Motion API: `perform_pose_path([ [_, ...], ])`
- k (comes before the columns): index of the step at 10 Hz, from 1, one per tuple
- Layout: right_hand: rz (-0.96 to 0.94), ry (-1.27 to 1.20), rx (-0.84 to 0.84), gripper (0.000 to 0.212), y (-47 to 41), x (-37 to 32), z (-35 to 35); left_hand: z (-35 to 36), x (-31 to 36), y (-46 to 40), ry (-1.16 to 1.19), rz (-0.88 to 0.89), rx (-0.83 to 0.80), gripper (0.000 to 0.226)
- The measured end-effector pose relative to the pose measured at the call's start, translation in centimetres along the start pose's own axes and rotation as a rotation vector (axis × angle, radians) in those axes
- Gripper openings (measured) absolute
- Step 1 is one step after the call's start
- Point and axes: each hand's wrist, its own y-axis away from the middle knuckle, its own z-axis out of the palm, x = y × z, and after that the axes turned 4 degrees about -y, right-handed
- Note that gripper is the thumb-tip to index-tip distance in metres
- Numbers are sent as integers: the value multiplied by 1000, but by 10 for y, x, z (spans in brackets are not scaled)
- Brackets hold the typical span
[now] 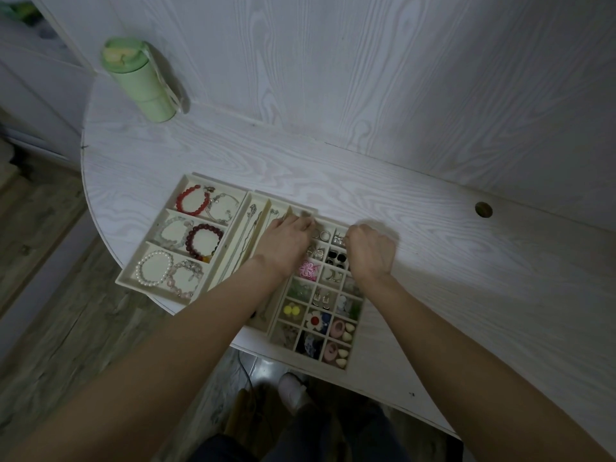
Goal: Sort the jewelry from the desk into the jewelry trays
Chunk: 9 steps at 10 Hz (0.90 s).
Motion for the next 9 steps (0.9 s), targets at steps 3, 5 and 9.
perform_pose_path([
  [3,-7,-16,7,23,-2,2,2,0,0,2,41,-12,-21,60],
  [5,11,-79,-11,15,-3,6,0,-4,2,2,72,-26,-59,62],
  [9,18,-819,-204,19,42,26,-74,-27,-7,36,599,-117,-152,38],
])
